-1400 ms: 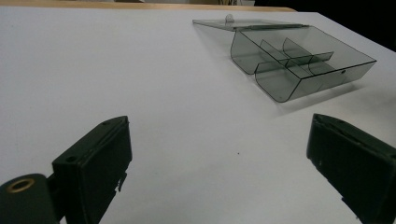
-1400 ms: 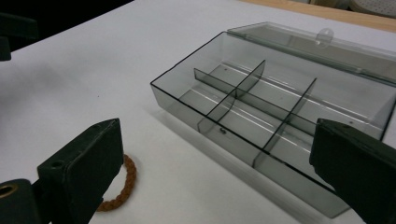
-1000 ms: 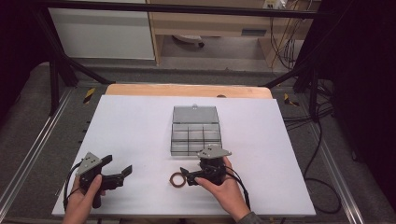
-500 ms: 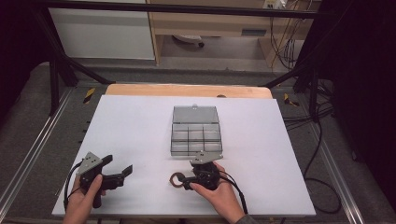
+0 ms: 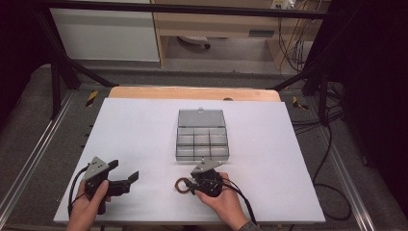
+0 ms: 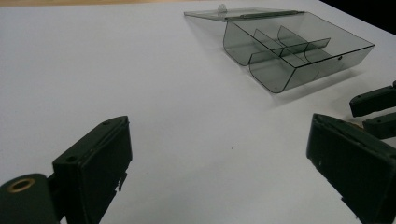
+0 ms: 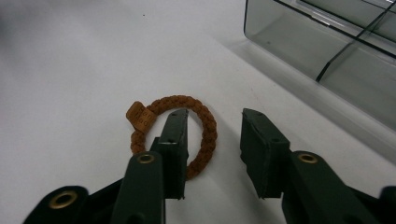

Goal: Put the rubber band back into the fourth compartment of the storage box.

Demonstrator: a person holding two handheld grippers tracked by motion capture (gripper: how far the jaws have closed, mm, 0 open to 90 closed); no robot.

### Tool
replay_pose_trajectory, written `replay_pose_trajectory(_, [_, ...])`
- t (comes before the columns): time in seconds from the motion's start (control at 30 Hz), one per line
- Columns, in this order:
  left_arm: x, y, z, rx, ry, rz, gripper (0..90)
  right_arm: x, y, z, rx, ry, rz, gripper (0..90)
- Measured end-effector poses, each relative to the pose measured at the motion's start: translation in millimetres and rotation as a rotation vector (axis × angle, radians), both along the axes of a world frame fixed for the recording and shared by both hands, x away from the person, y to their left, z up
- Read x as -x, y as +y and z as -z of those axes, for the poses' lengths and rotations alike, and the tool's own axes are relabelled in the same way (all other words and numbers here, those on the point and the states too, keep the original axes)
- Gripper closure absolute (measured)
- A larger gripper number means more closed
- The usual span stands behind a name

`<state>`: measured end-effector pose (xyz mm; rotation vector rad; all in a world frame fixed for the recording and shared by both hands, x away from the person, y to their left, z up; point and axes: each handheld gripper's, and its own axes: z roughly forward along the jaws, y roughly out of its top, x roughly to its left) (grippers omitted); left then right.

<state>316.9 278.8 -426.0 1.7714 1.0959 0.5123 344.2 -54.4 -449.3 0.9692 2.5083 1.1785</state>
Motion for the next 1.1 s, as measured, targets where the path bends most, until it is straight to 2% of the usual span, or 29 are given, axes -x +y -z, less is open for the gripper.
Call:
replay_pose_trajectory(0.07, [-0.3, -0.6, 0.6, 0.000, 0.004, 0.002, 6.3, -1.3, 1.1, 1.9, 0.009, -0.004, -0.009, 66.0])
replay_pose_trajectory(0.1, [-0.2, -0.6, 0.8, -0.002, 0.007, 0.003, 6.3, -0.9, 3.3, 4.4, 0.023, -0.001, -0.017, 70.8])
replay_pose_trajectory(0.13, [0.0, -0.5, 0.9, -0.003, 0.007, 0.003, 6.3, -0.9, 3.3, 4.4, 0.023, -0.001, -0.017, 70.8])
replay_pose_trajectory(0.2, [0.4, -0.4, 0.7, 0.001, 0.003, 0.001, 6.3, 1.2, 5.7, 5.9, 0.040, -0.026, -0.028, 73.2])
replay_pose_trajectory(0.23, [0.4, -0.2, 0.7, 0.000, 0.003, 0.002, 6.3, 1.3, 6.3, 5.6, 0.044, -0.030, -0.044, 81.3])
replay_pose_trajectory(0.33, [0.1, 0.1, 1.0, 0.000, 0.005, -0.002, 6.3, 1.4, 6.4, 6.3, 0.040, -0.032, -0.050, 84.3])
replay_pose_trajectory(0.53, [0.0, 1.5, 1.9, 0.002, 0.012, -0.012, 6.4, 1.9, 2.8, 2.5, -0.003, -0.028, -0.068, 85.2])
replay_pose_trajectory(0.63, [0.1, 2.1, 2.0, 0.001, 0.013, -0.017, 6.5, 0.3, -4.6, -5.4, -0.053, -0.030, -0.046, 85.4])
replay_pose_trajectory(0.87, [1.1, 1.6, 2.4, 0.001, 0.013, -0.017, 6.5, -8.3, -13.8, -20.5, -0.105, -0.037, -0.009, 85.6])
replay_pose_trajectory(1.1, [0.9, 1.5, 2.5, -0.001, 0.015, -0.016, 6.6, -17.4, -14.9, -29.8, -0.100, -0.055, -0.002, 85.6])
